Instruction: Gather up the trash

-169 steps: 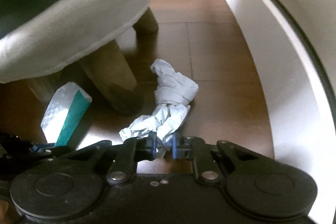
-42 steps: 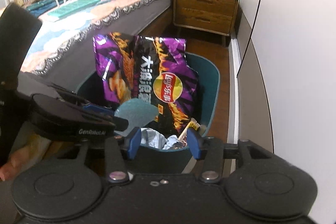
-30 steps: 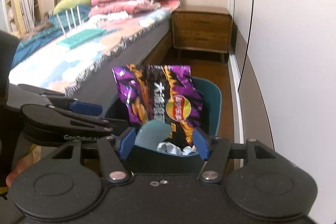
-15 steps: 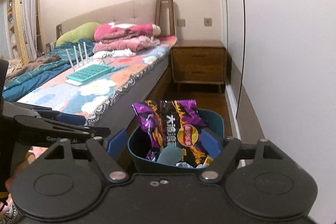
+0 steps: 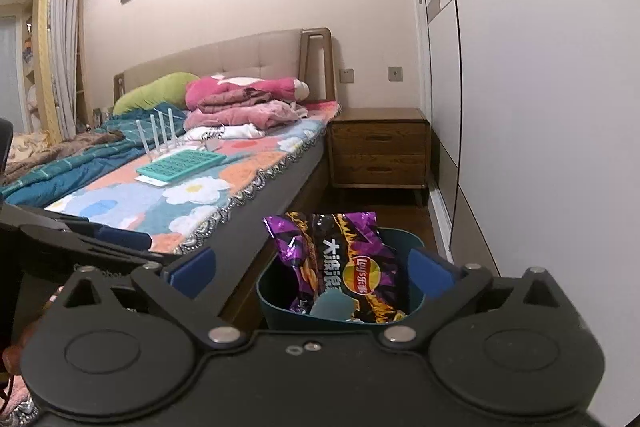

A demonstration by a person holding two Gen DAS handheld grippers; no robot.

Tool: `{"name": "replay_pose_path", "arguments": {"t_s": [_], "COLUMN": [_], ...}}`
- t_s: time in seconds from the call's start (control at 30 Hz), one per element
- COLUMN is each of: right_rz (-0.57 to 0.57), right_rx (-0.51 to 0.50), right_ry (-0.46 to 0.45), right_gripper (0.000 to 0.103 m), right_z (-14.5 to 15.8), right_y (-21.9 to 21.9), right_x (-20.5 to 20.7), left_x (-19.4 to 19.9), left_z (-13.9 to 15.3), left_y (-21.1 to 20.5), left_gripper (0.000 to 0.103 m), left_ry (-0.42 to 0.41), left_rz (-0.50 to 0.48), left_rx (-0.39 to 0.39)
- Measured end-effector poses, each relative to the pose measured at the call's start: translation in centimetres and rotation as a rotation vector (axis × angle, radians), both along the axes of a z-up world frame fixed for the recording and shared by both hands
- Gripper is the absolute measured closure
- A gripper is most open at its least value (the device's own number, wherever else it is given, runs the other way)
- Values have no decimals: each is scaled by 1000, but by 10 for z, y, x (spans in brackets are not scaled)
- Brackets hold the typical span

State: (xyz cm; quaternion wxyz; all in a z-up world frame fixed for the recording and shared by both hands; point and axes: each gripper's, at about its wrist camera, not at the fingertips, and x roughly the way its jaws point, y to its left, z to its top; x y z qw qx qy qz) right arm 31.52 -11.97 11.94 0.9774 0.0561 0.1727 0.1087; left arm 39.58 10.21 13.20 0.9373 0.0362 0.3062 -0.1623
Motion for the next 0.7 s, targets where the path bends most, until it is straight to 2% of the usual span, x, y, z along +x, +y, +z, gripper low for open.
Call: {"name": "replay_pose_path", "arguments": {"t_s": [0.13, 0.33, 0.57, 0.7], "right_rz": [15, 21, 11, -4], "right_rx": [21, -6, -6, -2], "right_ry": [18, -6, -25, -34], "right_gripper": [0, 0, 0, 0], "right_z": [2, 7, 9, 12], "right_y": [-4, -6, -11, -15], "right_x": [-3, -14, -27, -35], "left_x": [-8, -19, -29, -35], "left_z": [1, 7, 14, 20], "left_y": [-1, -8, -13, -17], "left_gripper": [20, 19, 6, 6], "left_ry": [-3, -43, -63, -62], "left_rz": [10, 21, 14, 0], "left_rx": [-21, 6, -16, -31]}}
